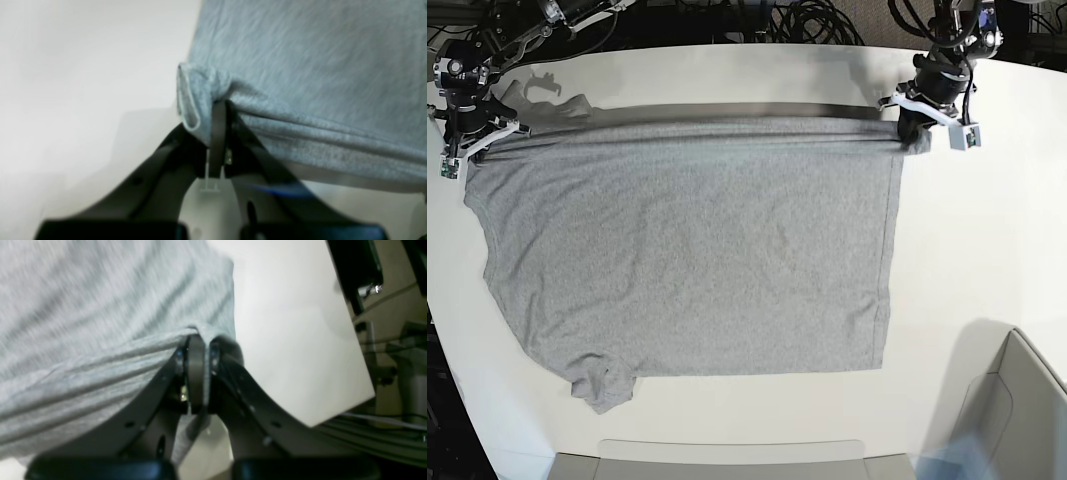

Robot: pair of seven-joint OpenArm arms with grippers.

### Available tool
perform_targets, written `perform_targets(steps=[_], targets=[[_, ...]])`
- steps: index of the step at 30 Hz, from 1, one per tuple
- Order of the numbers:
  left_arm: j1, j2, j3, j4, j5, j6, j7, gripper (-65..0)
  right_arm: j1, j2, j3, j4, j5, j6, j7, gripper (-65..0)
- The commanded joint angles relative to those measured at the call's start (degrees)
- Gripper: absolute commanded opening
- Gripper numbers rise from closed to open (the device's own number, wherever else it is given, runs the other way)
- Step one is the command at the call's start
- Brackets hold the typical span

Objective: Fold the T-shirt properly
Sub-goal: 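Lift the shoulder edge with both grippers and fold it over the shirt body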

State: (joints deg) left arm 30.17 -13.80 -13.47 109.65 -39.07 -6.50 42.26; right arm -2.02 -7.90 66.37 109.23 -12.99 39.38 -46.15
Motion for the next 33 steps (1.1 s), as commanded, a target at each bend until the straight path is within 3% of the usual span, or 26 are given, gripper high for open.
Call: perform_targets(steps=[1, 8, 10, 13, 16, 19, 27, 33], targets=[[-1.38, -0.83, -0.72, 0.82, 0.52, 0.83, 0.16, -65.0, 1.36, 1.7, -1.01, 0.7, -1.82, 0.62, 1.54, -65.0], [-8.77, -0.66, -1.07, 0.82, 0.61, 1.1, 6.4, -65.0, 7.69, 2.85, -4.35, -5.01, -9.64, 0.62, 1.71, -65.0], [-9.65, -0.83, -0.81, 0.73, 0.61, 4.26, 6.4, -65.0, 9.98, 3.11, -4.43, -6.94, -11.67, 0.62, 1.89, -65.0], [-10.35, -1.01, -0.55, -0.33, 0.61, 6.81, 6.4, -65.0, 11.91, 3.2, -4.52, -10.64, -13.51, 0.62, 8.22, -65.0], [-12.46, -1.01, -0.46, -2.26, 0.61, 6.81, 6.4, -65.0, 12.26, 3.02, -6.46, -15.74, -15.8, 0.62, 17.36, -65.0], [-14.74, -1.01, -0.46, -6.39, 0.61, 6.81, 6.4, -65.0, 12.26, 3.11, -7.69, -20.39, -17.12, 0.62, 22.63, -65.0], [-19.76, -1.1, -0.11, -9.12, 0.61, 6.72, 6.4, -65.0, 16.22, 4.87, -7.6, -27.34, -17.2, 0.62, 25.98, -65.0], [-23.54, -2.77, 4.73, -10.88, 0.61, 7.07, 6.4, -65.0, 17.19, 4.87, -7.78, -27.96, -17.2, 0.62, 29.84, -65.0]])
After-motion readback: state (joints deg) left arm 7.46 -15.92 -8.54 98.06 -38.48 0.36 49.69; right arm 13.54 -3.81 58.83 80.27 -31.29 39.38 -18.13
